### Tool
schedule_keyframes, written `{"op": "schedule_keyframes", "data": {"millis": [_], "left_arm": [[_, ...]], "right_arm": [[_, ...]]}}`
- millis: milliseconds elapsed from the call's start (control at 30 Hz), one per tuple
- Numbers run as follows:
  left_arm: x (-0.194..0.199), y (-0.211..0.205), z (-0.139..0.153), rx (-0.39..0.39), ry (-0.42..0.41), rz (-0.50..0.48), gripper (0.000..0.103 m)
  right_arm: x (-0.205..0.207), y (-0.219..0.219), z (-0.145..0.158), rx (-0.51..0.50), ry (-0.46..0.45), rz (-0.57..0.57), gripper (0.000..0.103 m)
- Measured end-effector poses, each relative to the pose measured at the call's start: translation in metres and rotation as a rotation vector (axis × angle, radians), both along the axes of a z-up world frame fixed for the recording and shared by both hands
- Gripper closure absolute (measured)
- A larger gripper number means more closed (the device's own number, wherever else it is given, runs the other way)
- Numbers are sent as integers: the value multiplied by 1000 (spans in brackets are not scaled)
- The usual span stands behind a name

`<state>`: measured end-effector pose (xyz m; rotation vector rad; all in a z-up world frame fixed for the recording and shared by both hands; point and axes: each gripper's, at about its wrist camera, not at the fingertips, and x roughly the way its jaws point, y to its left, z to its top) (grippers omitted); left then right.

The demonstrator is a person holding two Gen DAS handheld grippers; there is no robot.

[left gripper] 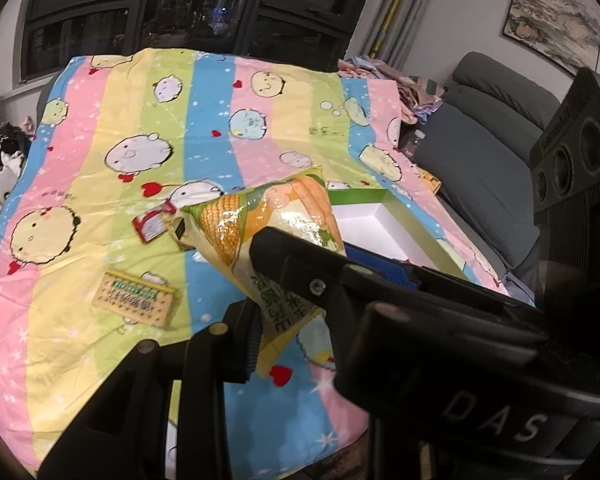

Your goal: Organize snacks

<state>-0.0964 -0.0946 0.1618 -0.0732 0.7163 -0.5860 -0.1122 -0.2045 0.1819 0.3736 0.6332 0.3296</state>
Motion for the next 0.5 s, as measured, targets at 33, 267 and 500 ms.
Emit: {"op": "schedule_keyframes", "data": {"millis": [33, 267, 500], "left_arm": [[2, -4, 1, 2, -1, -6, 76], [12, -28, 14, -6, -34, -27, 76], [24, -40, 35, -33, -96, 2, 76]], "right_arm": [[1, -5, 0, -1, -3, -4, 63], [8, -29, 13, -10, -31, -21, 63], [24, -45, 38, -35, -104, 10, 63]]}}
